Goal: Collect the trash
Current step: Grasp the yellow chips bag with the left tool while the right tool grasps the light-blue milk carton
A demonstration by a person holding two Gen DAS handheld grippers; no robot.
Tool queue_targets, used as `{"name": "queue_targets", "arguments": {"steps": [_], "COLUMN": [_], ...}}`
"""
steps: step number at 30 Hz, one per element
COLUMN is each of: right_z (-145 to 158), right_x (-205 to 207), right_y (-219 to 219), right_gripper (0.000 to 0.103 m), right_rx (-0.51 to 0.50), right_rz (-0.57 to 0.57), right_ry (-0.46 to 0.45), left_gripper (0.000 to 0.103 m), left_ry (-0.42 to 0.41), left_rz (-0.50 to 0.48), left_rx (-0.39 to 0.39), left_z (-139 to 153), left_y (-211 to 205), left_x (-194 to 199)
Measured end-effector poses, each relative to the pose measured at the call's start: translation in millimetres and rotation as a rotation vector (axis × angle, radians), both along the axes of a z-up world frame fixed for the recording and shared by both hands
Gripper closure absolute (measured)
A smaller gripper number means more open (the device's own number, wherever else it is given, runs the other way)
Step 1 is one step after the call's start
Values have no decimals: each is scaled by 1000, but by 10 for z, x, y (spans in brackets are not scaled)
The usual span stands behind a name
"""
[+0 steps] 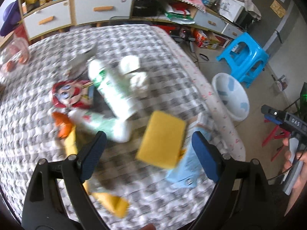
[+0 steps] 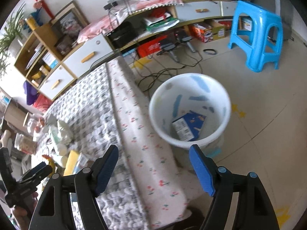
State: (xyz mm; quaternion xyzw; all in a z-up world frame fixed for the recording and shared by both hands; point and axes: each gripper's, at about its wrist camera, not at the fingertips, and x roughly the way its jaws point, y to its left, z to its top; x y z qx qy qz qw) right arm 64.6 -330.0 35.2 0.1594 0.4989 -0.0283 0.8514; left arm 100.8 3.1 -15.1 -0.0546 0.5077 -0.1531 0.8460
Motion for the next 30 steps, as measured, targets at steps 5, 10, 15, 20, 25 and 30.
{"name": "queue_targets", "arguments": {"steps": [5, 10, 15, 20, 25, 30], "right_z": [-25, -80, -171, -324, -492, -620], "right_x": [33, 78, 120, 143, 161, 189], "right_y": [332, 711, 1113, 1485, 1754, 1856], "right_gripper": [25, 25, 25, 25, 25, 25], "right_rx": [17, 48, 65, 76, 66, 55], "right_rz": [61, 126, 198, 261, 299, 304], "right_ry": [14, 38, 71, 118, 163, 199], "left_gripper": [13, 13, 13, 13, 18, 44], "left_ry": [45, 70, 112, 141, 183, 201], "left_rz": [40, 93, 118, 116, 120, 131], "left_rx": [-1, -10, -20, -20, -43, -28], "left_z": [-100, -186, -305, -430, -578, -701], "left_y": [303, 590, 761, 835, 884, 926], "left_x": [-55, -102, -156, -196, -230, -290]}}
